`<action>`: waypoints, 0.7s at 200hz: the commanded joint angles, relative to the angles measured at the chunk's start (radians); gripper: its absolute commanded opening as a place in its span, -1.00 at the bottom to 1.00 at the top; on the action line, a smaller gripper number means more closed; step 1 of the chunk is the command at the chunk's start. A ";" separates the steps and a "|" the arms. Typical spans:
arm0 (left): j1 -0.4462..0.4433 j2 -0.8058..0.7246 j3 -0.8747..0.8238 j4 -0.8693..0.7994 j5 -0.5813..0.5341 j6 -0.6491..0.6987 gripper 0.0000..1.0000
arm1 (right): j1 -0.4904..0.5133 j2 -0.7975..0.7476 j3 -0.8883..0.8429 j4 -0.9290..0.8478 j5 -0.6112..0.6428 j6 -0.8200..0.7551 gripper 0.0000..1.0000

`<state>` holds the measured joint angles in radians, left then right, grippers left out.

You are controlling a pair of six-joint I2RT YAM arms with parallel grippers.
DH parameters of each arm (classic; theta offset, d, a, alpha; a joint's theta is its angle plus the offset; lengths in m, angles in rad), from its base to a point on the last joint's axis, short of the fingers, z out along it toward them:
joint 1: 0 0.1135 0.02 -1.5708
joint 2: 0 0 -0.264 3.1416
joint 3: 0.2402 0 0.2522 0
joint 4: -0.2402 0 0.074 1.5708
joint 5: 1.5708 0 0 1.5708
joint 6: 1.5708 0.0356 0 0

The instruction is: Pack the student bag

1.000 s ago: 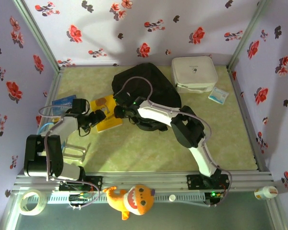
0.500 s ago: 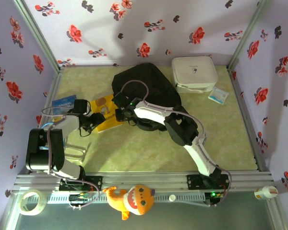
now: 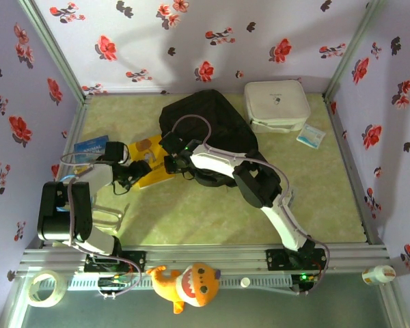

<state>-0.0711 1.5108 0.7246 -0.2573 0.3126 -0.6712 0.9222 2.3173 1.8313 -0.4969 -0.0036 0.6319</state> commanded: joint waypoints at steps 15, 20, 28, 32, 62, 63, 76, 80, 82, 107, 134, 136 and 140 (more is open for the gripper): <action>-0.006 -0.076 0.032 0.005 0.184 -0.036 0.24 | 0.004 0.050 0.000 -0.062 -0.003 0.015 -0.48; -0.006 -0.098 0.034 0.003 0.186 -0.055 0.24 | 0.004 0.050 0.000 -0.063 -0.001 0.018 -0.48; -0.006 -0.131 0.036 0.001 0.192 -0.082 0.20 | 0.005 0.049 -0.001 -0.067 0.003 0.023 -0.48; -0.007 -0.146 0.035 0.002 0.197 -0.094 0.19 | 0.005 0.050 -0.004 -0.069 0.005 0.023 -0.48; -0.007 -0.205 0.037 0.001 0.213 -0.127 0.10 | 0.003 0.051 -0.016 -0.066 0.007 0.028 -0.49; -0.008 -0.205 0.038 0.002 0.213 -0.127 0.10 | 0.003 0.051 -0.016 -0.065 0.007 0.028 -0.50; -0.010 -0.184 0.025 0.018 0.215 -0.133 0.05 | 0.004 0.051 -0.019 -0.060 0.004 0.031 -0.50; -0.011 -0.174 0.021 0.023 0.217 -0.135 0.04 | 0.004 0.051 -0.020 -0.059 0.002 0.031 -0.50; -0.012 -0.169 0.019 0.025 0.217 -0.136 0.03 | 0.004 0.051 -0.021 -0.059 0.002 0.032 -0.50; -0.020 -0.125 0.001 0.084 0.234 -0.155 -0.09 | 0.004 0.050 -0.021 -0.060 0.001 0.029 -0.50; -0.022 -0.115 0.009 0.102 0.234 -0.159 -0.22 | 0.003 0.048 -0.024 -0.057 -0.001 0.026 -0.51; -0.022 -0.114 0.009 0.102 0.235 -0.158 -0.23 | 0.003 0.048 -0.025 -0.056 -0.001 0.026 -0.51; -0.022 -0.113 0.011 0.100 0.234 -0.155 -0.26 | 0.004 0.046 -0.026 -0.055 -0.001 0.027 -0.51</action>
<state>-0.0784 1.3914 0.7311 -0.2321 0.4847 -0.8150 0.9142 2.3173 1.8313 -0.4992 0.0158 0.6468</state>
